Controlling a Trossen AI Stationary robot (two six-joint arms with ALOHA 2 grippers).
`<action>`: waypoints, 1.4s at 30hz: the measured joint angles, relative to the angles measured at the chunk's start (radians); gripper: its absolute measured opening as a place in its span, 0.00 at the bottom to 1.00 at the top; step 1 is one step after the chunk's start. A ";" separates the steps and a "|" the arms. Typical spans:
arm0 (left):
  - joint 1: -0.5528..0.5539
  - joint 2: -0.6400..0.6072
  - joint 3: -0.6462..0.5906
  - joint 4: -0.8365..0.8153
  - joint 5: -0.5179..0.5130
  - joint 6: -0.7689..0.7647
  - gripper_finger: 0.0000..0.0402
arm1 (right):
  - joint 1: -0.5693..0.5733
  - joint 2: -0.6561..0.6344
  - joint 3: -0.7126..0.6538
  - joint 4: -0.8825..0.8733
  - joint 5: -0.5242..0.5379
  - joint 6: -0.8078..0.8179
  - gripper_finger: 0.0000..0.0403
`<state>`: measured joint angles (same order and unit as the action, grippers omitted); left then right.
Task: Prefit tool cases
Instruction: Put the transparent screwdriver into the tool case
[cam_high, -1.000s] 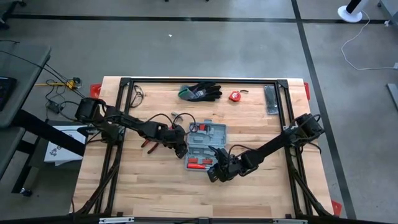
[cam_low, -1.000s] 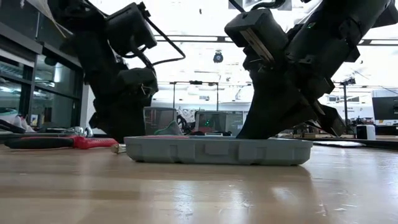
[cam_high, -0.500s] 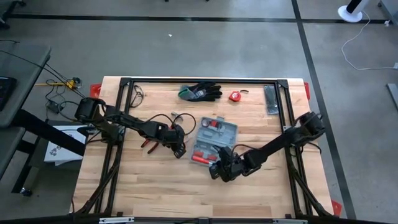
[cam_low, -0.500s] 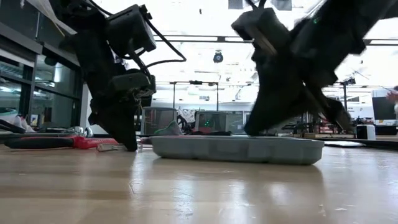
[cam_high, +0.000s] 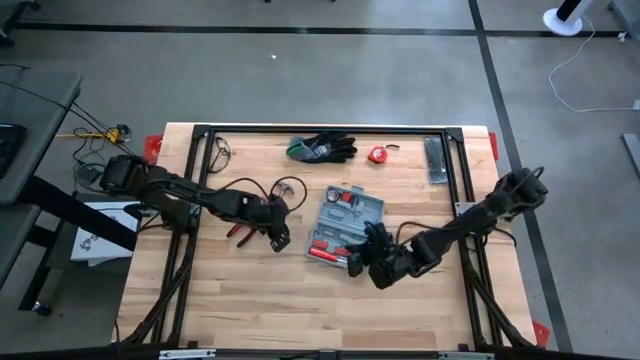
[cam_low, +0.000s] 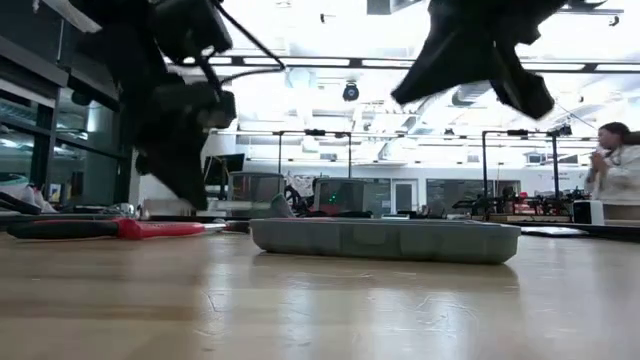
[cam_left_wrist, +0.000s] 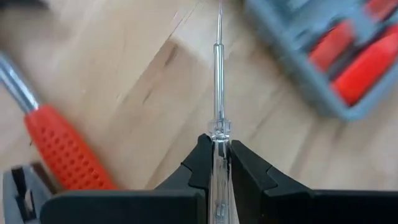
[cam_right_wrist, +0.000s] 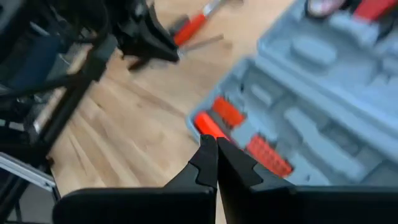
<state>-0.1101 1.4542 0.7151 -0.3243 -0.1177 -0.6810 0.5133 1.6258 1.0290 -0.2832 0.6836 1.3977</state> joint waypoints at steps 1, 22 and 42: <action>0.000 -0.015 0.000 0.011 0.001 0.005 0.06 | 0.000 -0.016 0.000 -0.006 0.014 -0.014 0.00; 0.021 0.422 0.594 -0.142 0.149 0.741 0.06 | -0.071 -0.102 0.002 -0.094 0.044 -0.120 0.00; 0.077 0.628 0.792 -0.190 0.161 0.990 0.06 | -0.071 -0.159 0.003 -0.177 0.057 -0.114 0.00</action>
<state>-0.0327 2.0825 1.5070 -0.5139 0.0434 0.3087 0.4427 1.4670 1.0317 -0.4599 0.7409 1.2837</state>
